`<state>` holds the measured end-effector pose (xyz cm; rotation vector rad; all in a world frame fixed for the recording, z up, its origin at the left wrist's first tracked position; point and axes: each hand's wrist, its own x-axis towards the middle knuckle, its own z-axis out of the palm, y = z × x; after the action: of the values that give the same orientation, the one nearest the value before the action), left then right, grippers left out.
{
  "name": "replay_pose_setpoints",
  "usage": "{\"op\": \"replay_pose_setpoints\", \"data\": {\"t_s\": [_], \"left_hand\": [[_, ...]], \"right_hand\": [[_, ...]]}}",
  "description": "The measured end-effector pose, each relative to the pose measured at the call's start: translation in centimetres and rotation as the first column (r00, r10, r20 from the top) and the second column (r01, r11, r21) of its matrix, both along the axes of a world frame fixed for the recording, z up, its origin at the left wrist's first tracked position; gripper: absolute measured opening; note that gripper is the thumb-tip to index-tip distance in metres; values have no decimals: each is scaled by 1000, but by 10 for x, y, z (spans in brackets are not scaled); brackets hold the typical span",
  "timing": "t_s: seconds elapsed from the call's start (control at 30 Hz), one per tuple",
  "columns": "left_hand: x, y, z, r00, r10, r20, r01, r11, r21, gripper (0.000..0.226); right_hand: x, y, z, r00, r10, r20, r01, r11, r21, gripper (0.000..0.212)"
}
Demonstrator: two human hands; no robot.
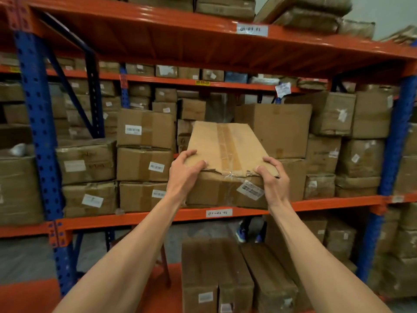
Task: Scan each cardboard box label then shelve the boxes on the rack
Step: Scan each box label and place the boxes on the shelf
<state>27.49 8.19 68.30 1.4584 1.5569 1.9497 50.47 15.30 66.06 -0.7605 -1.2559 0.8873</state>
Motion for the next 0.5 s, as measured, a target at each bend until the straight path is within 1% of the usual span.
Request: {"op": "replay_pose_setpoints", "data": {"t_s": [0.13, 0.3, 0.37, 0.43, 0.5], "left_hand": [[-31, 36, 9, 1000, 29, 9, -28, 1000, -13, 55], [-73, 102, -4, 995, 91, 38, -90, 995, -36, 54], [-93, 136, -9, 990, 123, 68, -120, 991, -53, 51], [-113, 170, -14, 984, 160, 79, -152, 984, -90, 47], [-135, 204, -19, 978, 191, 82, -181, 977, -115, 36]], "right_hand": [[-34, 45, 11, 998, 54, 10, -54, 999, -6, 41], [-82, 124, 5, 992, 112, 55, -111, 994, -20, 43], [-105, 163, 0, 986, 149, 68, -147, 988, -39, 41], [-130, 203, -8, 985, 154, 74, -148, 986, -73, 40], [-155, 243, -17, 981, 178, 74, -169, 979, -112, 40]]}}
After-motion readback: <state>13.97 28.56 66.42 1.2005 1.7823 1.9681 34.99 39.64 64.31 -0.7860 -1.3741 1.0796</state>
